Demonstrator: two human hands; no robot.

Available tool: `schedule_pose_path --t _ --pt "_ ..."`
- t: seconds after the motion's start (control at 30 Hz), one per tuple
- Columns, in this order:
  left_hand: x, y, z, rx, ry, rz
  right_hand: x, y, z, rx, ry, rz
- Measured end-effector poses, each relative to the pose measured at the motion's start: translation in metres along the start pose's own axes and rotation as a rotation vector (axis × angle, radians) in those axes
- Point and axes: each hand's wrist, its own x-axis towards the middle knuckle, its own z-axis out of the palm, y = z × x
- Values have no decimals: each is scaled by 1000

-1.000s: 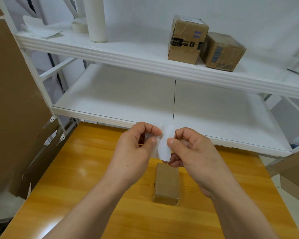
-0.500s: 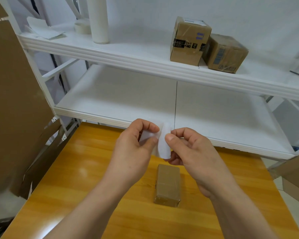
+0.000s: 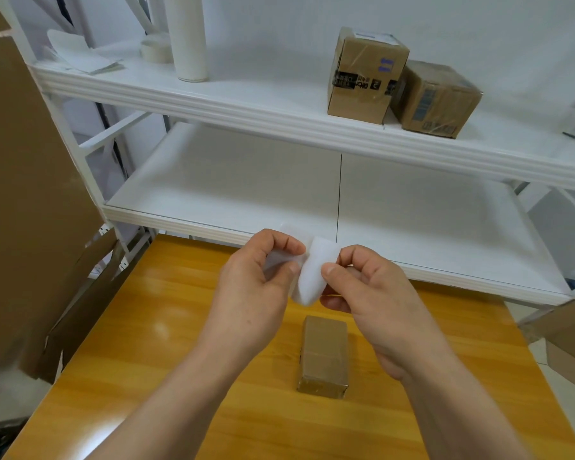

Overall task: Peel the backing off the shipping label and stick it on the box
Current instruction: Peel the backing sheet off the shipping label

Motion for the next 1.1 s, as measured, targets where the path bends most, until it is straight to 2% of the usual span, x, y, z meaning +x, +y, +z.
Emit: schedule_pose_path --t 0.37,0.53,0.83,0.93,1.1 --pt "-4 0 4 91 8 37 -2 -2 1 72 -49 -27" --pt "-6 2 3 109 -18 49 0 3 0 63 -11 -17" --pt "-3 3 1 -97 13 -34 0 5 -4 85 6 -4" --pt "-4 -1 1 -174 -38 -74 0 4 -6 162 13 6" --pt "-10 -8 4 -137 -108 -63 0 3 -9 238 13 13"
